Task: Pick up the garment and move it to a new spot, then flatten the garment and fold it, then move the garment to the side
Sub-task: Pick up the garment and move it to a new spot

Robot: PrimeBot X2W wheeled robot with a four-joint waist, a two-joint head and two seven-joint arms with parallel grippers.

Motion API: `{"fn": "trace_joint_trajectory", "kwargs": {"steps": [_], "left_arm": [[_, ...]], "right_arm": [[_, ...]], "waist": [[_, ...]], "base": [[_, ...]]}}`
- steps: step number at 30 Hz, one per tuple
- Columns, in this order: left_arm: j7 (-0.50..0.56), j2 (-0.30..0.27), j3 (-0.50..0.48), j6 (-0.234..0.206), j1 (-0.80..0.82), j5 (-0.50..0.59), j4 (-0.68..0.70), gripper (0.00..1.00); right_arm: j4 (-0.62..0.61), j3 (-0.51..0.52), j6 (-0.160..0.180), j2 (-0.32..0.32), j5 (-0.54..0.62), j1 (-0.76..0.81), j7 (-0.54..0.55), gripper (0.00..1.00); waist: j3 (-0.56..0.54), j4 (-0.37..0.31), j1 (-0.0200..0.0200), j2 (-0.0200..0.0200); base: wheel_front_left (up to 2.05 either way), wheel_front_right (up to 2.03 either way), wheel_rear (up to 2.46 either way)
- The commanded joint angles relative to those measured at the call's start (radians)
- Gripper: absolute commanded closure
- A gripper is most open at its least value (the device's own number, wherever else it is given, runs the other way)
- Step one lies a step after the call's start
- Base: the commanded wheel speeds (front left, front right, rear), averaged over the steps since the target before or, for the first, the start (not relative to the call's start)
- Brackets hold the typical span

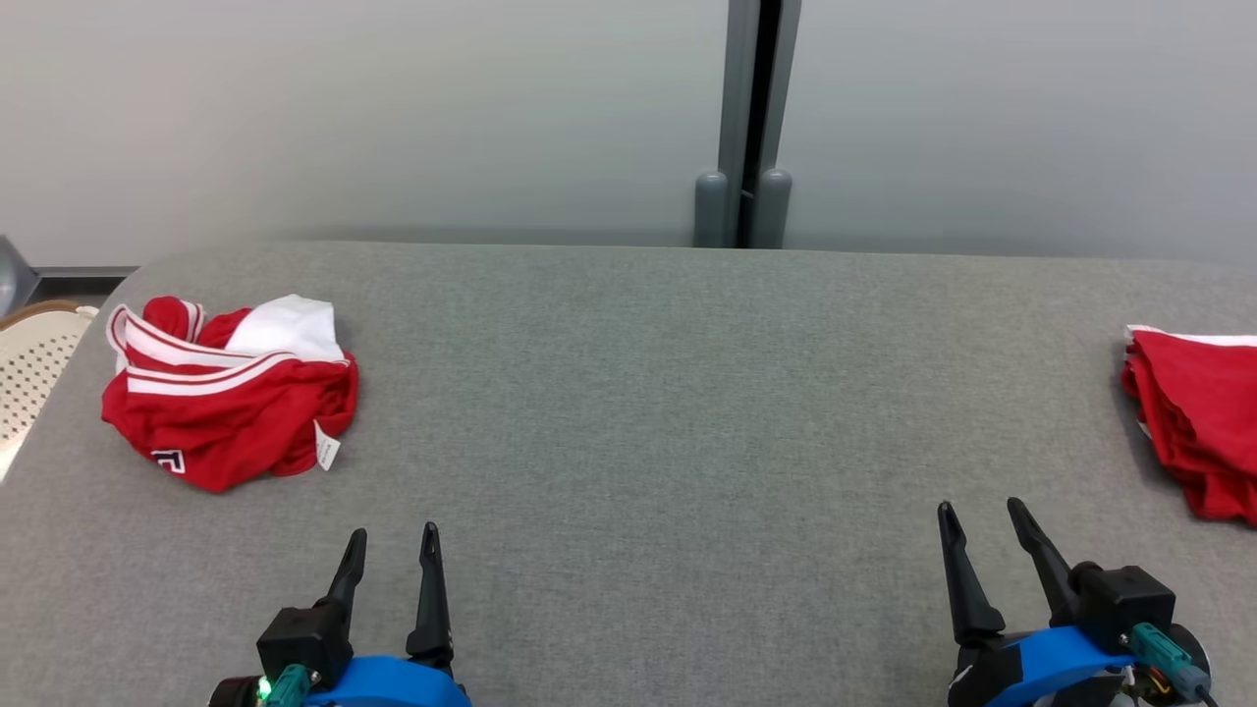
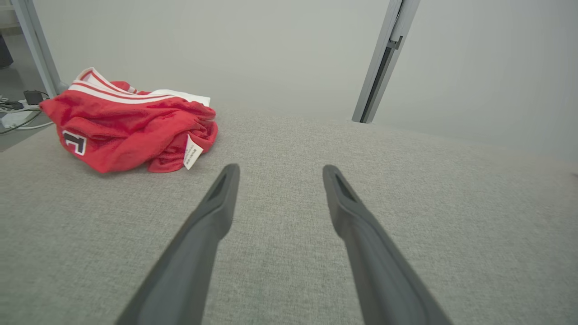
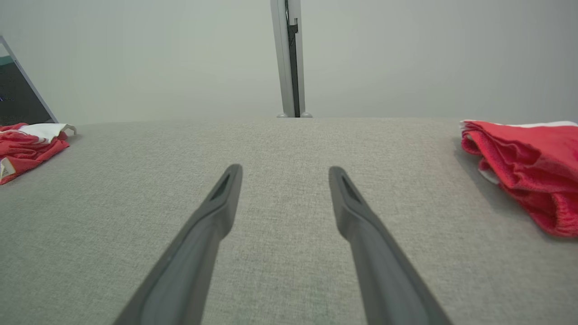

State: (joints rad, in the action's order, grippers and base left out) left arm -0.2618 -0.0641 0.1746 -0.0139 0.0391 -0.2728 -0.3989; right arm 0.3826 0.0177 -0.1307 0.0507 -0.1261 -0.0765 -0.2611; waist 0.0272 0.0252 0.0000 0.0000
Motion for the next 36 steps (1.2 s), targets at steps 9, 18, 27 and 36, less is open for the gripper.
{"fn": "trace_joint_trajectory", "kwargs": {"steps": [9, 18, 27, 36], "left_arm": [[-0.005, 0.002, 0.007, 0.005, 0.021, 0.011, 0.003, 0.0], [-0.005, 0.004, -0.005, 0.003, 0.007, 0.016, 0.005, 0.0], [-0.005, -0.002, -0.008, 0.007, -0.019, 0.021, 0.006, 0.0], [-0.005, -0.004, -0.015, 0.009, -0.017, 0.019, 0.021, 0.0]], "right_arm": [[-0.005, 0.022, 0.0, 0.0, 0.028, 0.02, -0.006, 0.0], [0.007, 0.009, 0.0, 0.0, 0.026, 0.019, 0.004, 0.0], [0.032, -0.029, 0.0, 0.001, 0.007, 0.028, 0.005, 0.0], [0.023, -0.047, 0.0, 0.0, 0.027, 0.0, 0.006, 0.0]], "waist": [[0.011, 0.143, 0.0, 0.0], [0.0, 0.352, 0.0, 0.0], [-0.027, 0.449, 0.0, 0.0], [-0.013, 0.44, 0.0, 0.0]], "base": [[0.0, 0.0, 0.0], [0.0, 0.0, 0.0], [0.0, 0.0, 0.0], [0.0, 0.0, 0.0]]}}
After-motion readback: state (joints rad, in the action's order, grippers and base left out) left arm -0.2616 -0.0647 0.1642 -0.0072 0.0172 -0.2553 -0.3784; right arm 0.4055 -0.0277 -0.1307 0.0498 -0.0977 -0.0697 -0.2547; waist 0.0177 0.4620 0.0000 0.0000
